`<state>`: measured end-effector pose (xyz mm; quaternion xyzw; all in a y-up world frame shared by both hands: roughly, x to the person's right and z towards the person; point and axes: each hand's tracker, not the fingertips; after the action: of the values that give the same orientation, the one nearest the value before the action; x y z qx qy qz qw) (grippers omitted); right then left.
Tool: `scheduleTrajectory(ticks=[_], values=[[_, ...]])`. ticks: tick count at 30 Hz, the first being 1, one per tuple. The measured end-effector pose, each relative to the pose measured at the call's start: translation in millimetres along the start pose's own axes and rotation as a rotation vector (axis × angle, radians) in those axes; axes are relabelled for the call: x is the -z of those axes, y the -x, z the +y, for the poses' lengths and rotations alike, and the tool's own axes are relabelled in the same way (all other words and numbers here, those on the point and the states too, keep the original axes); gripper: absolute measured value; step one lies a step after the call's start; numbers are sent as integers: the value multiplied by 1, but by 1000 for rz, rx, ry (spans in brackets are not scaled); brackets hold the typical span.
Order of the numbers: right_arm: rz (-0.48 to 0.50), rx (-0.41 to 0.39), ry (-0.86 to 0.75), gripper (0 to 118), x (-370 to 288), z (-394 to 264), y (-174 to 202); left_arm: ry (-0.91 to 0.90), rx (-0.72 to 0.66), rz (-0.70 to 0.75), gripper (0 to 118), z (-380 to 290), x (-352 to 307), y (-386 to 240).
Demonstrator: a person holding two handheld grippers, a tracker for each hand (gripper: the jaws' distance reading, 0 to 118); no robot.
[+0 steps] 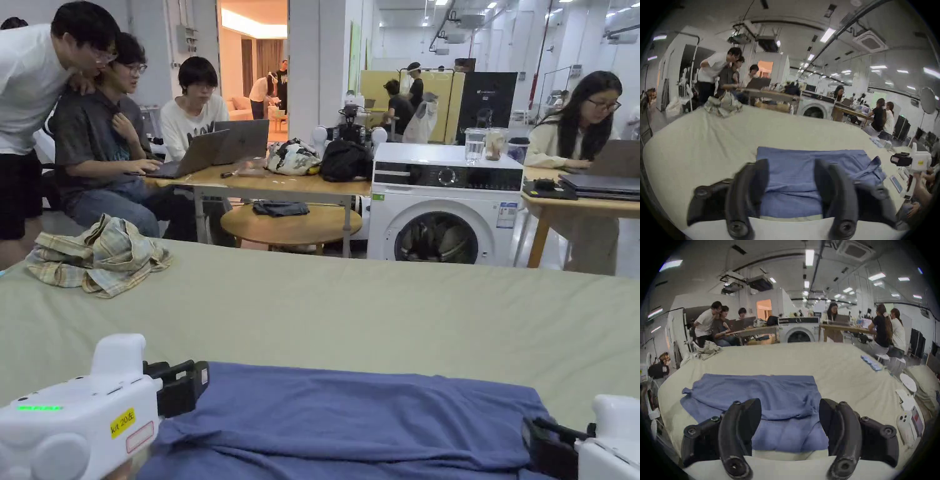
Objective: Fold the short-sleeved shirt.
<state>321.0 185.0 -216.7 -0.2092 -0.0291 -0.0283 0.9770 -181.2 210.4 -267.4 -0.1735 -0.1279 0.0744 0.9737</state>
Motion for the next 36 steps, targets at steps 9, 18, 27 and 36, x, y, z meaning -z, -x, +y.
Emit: scheduleTrajectory(ticks=[9,18,27,36], values=[[38,-8,-19,0,-44,-33,28,0,121,-32,0,-30,-54,-34],[58,18,-19,0,-48,-30,28,42,34,20,2,-30,-50,7],[78,29,15,0,-56,-45,17,385,-72,119,63,-66,56,63],[-11,46,91,0,-45,-49,-20,551,-58,113,1,-87,98,63]])
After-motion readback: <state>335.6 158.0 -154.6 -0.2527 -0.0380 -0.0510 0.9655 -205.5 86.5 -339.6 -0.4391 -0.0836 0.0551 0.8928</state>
